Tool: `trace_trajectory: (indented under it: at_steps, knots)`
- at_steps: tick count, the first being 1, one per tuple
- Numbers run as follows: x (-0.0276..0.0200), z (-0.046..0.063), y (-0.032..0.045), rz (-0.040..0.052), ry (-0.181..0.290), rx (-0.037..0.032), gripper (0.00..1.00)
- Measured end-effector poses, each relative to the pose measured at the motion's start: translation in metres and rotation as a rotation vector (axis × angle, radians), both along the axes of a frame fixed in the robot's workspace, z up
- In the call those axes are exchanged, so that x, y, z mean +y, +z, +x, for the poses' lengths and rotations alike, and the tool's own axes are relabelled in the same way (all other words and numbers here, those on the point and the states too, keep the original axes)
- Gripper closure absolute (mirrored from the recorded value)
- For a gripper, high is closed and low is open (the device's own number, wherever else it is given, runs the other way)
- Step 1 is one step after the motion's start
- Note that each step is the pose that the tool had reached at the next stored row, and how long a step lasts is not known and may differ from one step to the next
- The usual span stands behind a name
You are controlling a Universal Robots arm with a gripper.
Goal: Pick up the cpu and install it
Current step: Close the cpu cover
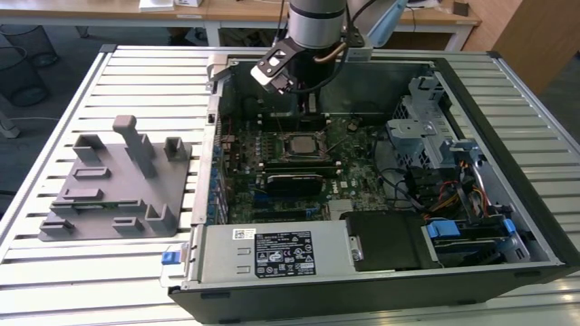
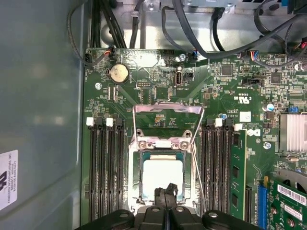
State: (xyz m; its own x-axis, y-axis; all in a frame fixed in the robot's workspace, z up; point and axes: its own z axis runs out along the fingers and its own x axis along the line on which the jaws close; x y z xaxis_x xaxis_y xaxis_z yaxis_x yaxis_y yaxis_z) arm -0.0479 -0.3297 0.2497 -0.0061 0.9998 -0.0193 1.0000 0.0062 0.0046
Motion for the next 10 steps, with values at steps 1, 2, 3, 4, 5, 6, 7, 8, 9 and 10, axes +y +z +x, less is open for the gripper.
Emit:
trace_trajectory:
  at_steps: [1, 2, 3, 4, 5, 6, 7, 8, 9, 10]
  knots:
    - [0.0, 0.0, 0.0012, 0.0, 0.0, 0.0, 0.89]
    - [0.0, 0.0, 0.0026, 0.0, 0.0, 0.0, 0.89]
    - [0.0001, 0.0, 0.0039, 0.0, 0.0, 0.0, 0.89]
    - [0.0001, 0.0, 0.0054, 0.0, 0.0, 0.0, 0.89]
    - [0.0001, 0.0, 0.0068, -0.0001, 0.0, 0.0, 0.89]
    - [0.0001, 0.0, 0.0083, 0.0, 0.0, 0.0, 0.89]
    - [0.0001, 0.0, 0.0098, 0.0001, 0.0, 0.0001, 0.89]
    - [0.0001, 0.0, 0.0112, 0.0, 0.0, 0.0001, 0.89]
    - [0.0, 0.0, 0.0123, -0.0002, 0.0, 0.0001, 0.89]
    - [0.0, 0.0, 0.0133, 0.0, 0.0, 0.0, 0.89]
